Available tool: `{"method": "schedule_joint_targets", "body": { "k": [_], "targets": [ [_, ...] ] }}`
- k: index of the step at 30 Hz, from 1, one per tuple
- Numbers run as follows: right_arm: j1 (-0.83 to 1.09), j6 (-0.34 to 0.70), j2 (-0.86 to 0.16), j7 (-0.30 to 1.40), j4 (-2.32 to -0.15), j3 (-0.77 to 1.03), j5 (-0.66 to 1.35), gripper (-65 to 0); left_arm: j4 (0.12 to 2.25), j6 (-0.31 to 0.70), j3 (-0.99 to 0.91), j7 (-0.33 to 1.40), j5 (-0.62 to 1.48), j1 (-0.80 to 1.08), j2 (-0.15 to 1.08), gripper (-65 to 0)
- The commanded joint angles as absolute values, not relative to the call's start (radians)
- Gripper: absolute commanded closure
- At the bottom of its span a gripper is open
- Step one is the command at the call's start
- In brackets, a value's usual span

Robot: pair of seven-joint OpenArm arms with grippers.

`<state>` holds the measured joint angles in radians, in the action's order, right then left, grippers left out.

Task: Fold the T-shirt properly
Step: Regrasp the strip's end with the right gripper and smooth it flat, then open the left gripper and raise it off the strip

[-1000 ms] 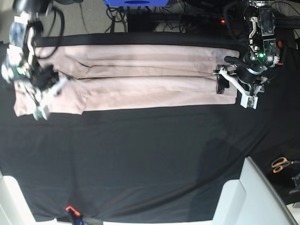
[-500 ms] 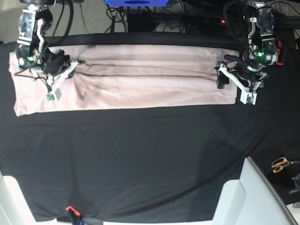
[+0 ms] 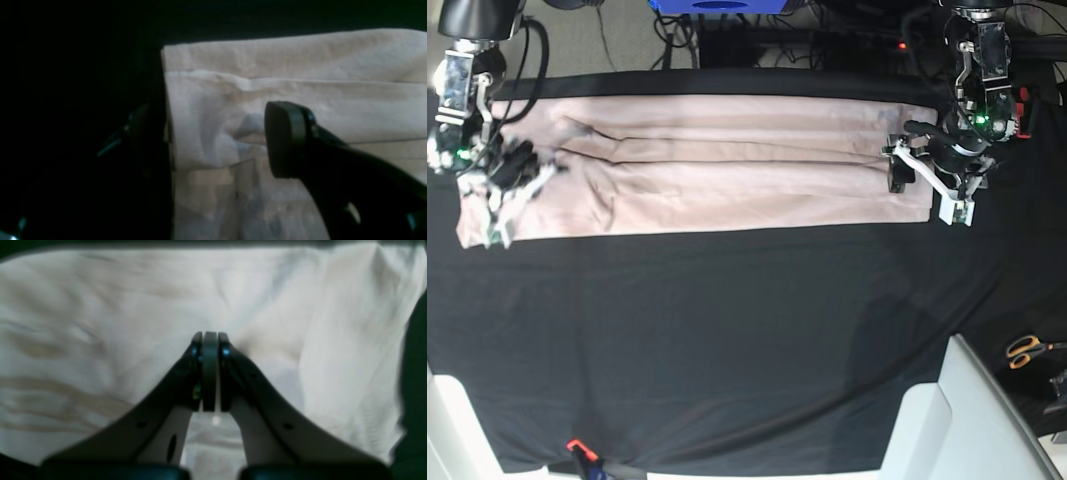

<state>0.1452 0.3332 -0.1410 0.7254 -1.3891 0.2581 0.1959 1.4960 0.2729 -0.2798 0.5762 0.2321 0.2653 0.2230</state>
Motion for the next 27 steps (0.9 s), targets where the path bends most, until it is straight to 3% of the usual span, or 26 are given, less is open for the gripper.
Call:
{"method": "schedule_joint_targets", "body": {
  "k": [1,12,27],
  "targets": [
    [0.134,0.331,-0.157,0.694,-1.383,0.262,0.202,-0.6,1.514,0.274,-0.285,0.559,0.236,0.260,0.237,-46.6],
    [0.150,0.338,-0.157,0.661,-1.316,0.435,0.202,-0.5,1.508,0.274,-0.286,0.559,0.234,0.259,0.237,-46.6],
    [0.197,0.340,-0.153,0.714,-1.541,0.440,0.202,-0.5,1.511,0.274,-0.286,0.559,0.234,0.257,0.237,-46.6]
  ]
}}
